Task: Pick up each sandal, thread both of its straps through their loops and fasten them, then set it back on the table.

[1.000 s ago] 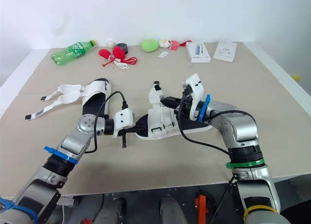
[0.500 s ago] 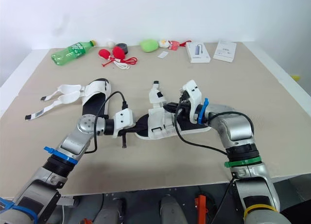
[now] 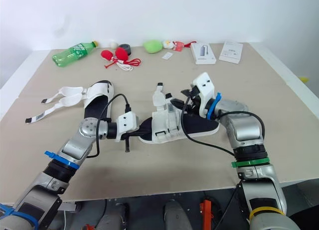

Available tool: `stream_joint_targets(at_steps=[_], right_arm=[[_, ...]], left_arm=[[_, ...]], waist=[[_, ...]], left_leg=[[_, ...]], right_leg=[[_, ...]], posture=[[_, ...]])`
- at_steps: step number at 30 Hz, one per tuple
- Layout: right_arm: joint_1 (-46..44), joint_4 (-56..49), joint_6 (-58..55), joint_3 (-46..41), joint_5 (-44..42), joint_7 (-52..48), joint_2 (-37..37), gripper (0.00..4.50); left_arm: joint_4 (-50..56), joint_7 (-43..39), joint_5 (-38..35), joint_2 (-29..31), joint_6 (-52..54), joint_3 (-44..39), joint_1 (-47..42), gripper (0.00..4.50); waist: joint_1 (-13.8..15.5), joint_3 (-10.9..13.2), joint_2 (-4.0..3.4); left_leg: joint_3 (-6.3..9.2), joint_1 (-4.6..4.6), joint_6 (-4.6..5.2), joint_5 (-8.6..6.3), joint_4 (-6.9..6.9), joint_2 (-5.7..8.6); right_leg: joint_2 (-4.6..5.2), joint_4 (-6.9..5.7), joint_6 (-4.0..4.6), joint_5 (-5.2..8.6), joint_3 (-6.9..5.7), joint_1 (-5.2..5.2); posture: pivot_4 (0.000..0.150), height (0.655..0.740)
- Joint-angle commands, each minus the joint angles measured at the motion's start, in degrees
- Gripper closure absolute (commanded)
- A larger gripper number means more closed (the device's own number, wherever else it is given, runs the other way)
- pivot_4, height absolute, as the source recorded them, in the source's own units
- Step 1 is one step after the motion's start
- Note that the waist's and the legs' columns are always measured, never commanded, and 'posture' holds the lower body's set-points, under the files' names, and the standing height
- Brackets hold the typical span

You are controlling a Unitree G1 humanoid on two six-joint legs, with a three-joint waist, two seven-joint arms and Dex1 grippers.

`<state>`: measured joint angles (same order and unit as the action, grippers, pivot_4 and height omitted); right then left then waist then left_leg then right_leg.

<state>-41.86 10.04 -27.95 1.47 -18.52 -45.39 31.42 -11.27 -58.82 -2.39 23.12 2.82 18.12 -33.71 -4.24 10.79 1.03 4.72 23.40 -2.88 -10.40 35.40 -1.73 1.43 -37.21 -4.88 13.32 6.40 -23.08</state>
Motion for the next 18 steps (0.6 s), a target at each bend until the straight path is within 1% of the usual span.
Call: stream_joint_targets(at_steps=[1, 3, 5, 6, 9, 12, 18], right_arm=[[-2.21, -4.16, -0.81, -2.21, -3.16, -0.23, -1.74, 2.11], [-2.06, -4.84, -2.32, -1.49, -3.49, -0.46, -2.47, 3.09], [-1.72, -4.48, -2.38, -0.57, -2.68, -0.22, -3.24, 3.89], [-1.66, -3.74, -3.04, 0.47, -1.95, -0.20, -3.49, 4.48], [-2.36, -0.54, -6.10, 4.12, 1.27, 0.51, -3.53, 4.48], [-3.71, 2.52, -7.83, 5.75, 3.61, 1.26, -3.62, 4.48], [-4.88, 3.86, -11.05, 8.80, 6.40, -1.36, -1.72, 4.48]], left_arm=[[-0.70, -0.25, 0.91, -0.09, 0.34, 0.97, 0.14, 4.50], [-0.81, -0.27, 0.89, -0.16, 0.31, 0.93, 0.01, 4.50], [-0.91, -0.34, 0.86, -0.20, 0.27, 0.90, -0.05, 4.50], [-0.81, -0.37, 0.86, -0.24, 0.24, 0.96, 0.04, 4.50], [-0.26, -0.38, 0.79, -0.37, 0.43, 1.09, 0.32, 4.50], [-0.04, -0.39, 0.71, -0.40, 0.58, 1.05, 0.39, 4.50], [0.45, -0.36, 0.61, 0.04, 0.71, 0.74, 0.95, 4.50]], waist=[[0.00, 0.00, 0.00], [0.02, 0.00, 0.00], [0.05, 0.00, 0.00], [0.04, 0.00, 0.00], [0.04, 0.00, 0.00], [0.07, 0.00, 0.00], [0.05, -0.01, -0.01]], left_leg=[[0.00, 0.00, 0.00, 0.00, 0.00, 0.00], [0.00, 0.00, 0.00, 0.00, -0.01, 0.00], [0.00, 0.02, 0.00, 0.00, 0.00, 0.00], [0.00, 0.03, 0.00, 0.00, 0.00, 0.02], [0.00, 0.02, 0.00, 0.00, -0.01, 0.01], [0.00, 0.02, 0.00, 0.00, -0.01, 0.01], [0.00, 0.02, 0.00, 0.00, -0.02, 0.00]], right_leg=[[0.00, 0.00, 0.00, 0.00, 0.00, 0.00], [0.00, 0.00, 0.00, 0.00, 0.00, 0.00], [0.01, 0.00, 0.00, 0.00, 0.00, 0.00], [0.02, 0.00, 0.00, 0.00, 0.00, 0.00], [0.01, 0.00, 0.02, 0.01, 0.00, -0.01], [0.01, 0.00, 0.03, 0.01, 0.00, -0.02], [0.00, 0.00, 0.04, 0.02, -0.01, -0.03]], posture=[[0.150, 0.7400], [0.150, 0.7400], [0.150, 0.7400], [0.150, 0.7400], [0.150, 0.7400], [0.150, 0.7400], [0.150, 0.7400]])
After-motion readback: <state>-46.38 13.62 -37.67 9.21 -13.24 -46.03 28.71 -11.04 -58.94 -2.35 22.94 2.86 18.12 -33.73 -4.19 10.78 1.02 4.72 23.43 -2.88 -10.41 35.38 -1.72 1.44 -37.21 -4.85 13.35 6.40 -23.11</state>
